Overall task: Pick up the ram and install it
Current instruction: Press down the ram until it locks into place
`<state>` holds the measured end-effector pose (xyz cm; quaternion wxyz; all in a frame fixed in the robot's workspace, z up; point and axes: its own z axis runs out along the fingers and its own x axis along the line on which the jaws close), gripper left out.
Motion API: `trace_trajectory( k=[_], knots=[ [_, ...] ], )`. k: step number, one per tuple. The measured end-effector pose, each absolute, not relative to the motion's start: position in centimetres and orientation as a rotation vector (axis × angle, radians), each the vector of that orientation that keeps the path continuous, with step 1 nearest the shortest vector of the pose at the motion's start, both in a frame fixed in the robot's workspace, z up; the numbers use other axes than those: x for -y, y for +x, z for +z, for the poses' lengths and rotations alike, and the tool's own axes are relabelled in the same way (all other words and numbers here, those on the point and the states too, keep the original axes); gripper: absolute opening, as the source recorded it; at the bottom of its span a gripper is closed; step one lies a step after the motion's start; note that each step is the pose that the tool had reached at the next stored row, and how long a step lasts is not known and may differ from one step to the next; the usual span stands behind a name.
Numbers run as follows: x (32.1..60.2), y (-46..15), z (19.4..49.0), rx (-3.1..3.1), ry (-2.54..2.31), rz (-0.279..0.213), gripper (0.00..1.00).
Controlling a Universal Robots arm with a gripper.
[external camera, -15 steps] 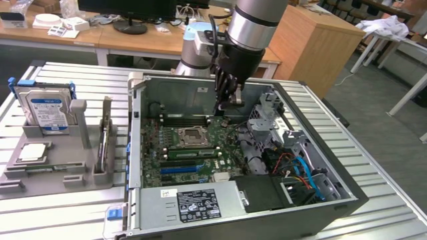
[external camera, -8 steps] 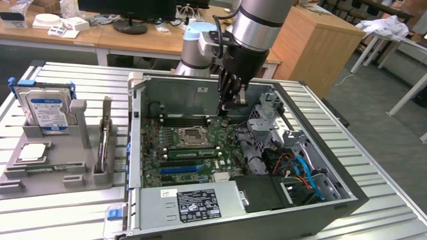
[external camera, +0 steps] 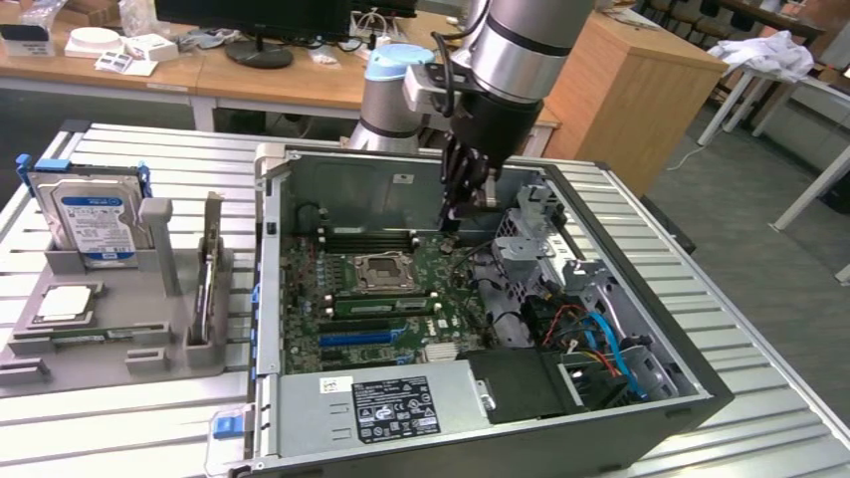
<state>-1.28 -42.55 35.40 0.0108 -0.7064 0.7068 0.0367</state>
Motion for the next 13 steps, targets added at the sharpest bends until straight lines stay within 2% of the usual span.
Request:
trace_trajectory(
  k=[13],
  knots=[
    [42.55, -0.89, 35.22, -2.205, -2.204, 0.115, 0.11]
  ],
)
